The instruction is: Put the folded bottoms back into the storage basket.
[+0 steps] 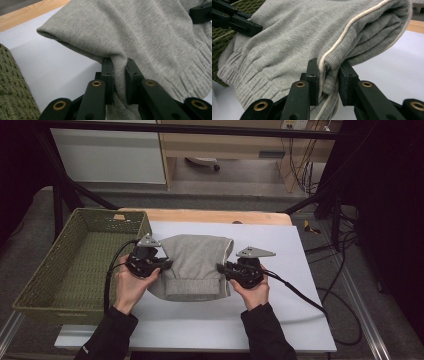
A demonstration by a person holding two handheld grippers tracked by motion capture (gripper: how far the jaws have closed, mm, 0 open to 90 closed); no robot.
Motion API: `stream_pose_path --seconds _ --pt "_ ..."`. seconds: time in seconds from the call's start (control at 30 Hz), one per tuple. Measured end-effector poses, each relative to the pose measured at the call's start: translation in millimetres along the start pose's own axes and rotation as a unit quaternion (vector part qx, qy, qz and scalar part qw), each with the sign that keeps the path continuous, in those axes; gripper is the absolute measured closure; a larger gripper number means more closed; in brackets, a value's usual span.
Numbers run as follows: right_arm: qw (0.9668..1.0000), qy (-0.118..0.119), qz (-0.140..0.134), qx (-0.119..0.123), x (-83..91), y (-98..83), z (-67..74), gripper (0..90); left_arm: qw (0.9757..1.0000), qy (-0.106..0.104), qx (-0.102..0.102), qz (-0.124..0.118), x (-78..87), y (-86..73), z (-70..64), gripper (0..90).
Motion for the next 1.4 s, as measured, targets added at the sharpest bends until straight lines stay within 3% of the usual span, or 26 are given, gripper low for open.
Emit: stream_pose_path --seconds 1.4 --pt "0.9992 0.02 -0.033 0.012 -7.0 29.3 30.2 73.3 0.9999 0.007 -0.004 -0.013 41.7 6.1 22.1 80.0"
Point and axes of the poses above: each handheld gripper's, and its own axes: x roughly backward along the jaws, y roughly out of its top, z roughly to its left, the point moved 5 cm from there along -x, roughly forward along the jaws, and after that the axes turned 7 degrees about y, right-handed, at the moved point
